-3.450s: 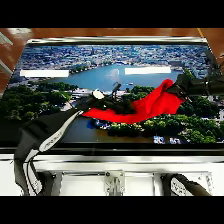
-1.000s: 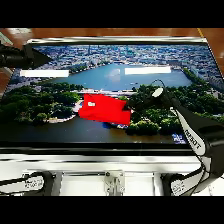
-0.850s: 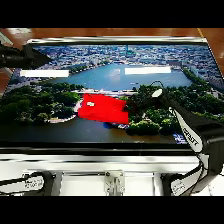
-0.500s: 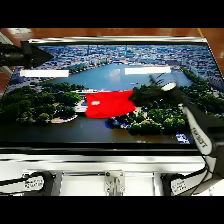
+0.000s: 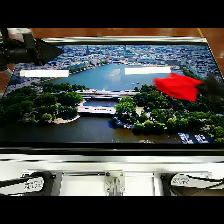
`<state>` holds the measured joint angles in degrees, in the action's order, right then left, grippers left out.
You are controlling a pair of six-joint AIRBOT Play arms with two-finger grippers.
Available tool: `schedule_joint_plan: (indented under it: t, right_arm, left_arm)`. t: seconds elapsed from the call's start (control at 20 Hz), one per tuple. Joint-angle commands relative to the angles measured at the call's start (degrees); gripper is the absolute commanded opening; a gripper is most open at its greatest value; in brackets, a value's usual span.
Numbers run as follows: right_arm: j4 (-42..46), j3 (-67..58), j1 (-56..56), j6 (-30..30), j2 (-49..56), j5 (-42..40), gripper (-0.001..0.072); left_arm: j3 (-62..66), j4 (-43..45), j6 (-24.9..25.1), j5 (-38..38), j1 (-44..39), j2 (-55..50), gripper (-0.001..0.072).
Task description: Fold the shirts.
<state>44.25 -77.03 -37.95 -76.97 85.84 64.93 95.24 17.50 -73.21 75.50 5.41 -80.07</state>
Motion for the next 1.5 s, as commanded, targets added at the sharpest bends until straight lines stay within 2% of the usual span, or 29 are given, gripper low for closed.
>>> schedule_joint_plan:
  t: [0.0, 0.1, 0.45, 0.8, 0.85, 0.9, 0.95, 1.0, 1.15, 1.25, 1.35, 1.45]
  right_arm:
    - [16.4, -0.2, -14.5, -0.8, -1.0, 10.3, 0.0057]
    - [23.1, 0.7, -20.3, -1.6, -1.0, 11.6, 0.0057]
    - [27.7, 14.2, -34.4, -1.7, -1.9, 14.5, 0.0057]
    - [30.8, 29.1, -38.4, -3.0, -9.4, 6.9, 0.0059]
    - [31.3, 29.1, -38.4, -2.9, -9.7, 6.4, 0.0109]
    - [31.4, 28.8, -38.4, -2.6, -10.0, 6.5, 0.0346]
    - [31.3, 28.5, -38.4, -1.9, -10.6, 7.1, 0.0619]
    - [31.3, 28.1, -38.3, -0.8, -11.9, 8.0, 0.0667]
    - [34.6, 24.7, -38.4, -1.9, -18.1, 10.3, 0.0666]
    - [36.4, 18.8, -38.4, -5.2, -23.2, 10.0, 0.0666]
    - [29.7, 11.9, -37.8, -5.1, -27.9, 4.3, 0.0665]
    - [20.7, 6.9, -33.1, 2.7, -31.2, 0.5, 0.0665]
  left_arm:
    - [0.1, -3.2, -0.2, 0.0, -0.9, 0.7, 0.0038]
    - [0.1, -3.3, -0.2, 0.0, -0.9, 1.2, 0.0038]
    - [0.1, -3.1, -0.1, 0.0, -0.9, 1.4, 0.0038]
    - [0.1, -3.1, 0.6, 0.0, -0.9, 1.3, 0.0038]
    - [0.1, -3.1, 0.6, 0.0, -0.9, 1.3, 0.0038]
    - [0.1, -3.1, 0.5, 0.1, -0.9, 1.3, 0.0038]
    - [0.1, -3.2, 0.5, 0.2, -0.9, 1.4, 0.0038]
    - [0.1, -3.1, 0.6, 0.2, -0.9, 1.3, 0.0038]
    - [0.1, 0.3, 0.7, 0.2, -1.0, 1.4, 0.0038]
    - [0.1, 8.6, 0.7, 0.2, -2.3, 1.6, 0.0037]
    - [0.1, 21.7, -1.0, -0.4, -5.4, 1.5, 0.0036]
    - [0.1, 42.8, -8.3, -2.8, -11.1, 1.1, 0.0036]
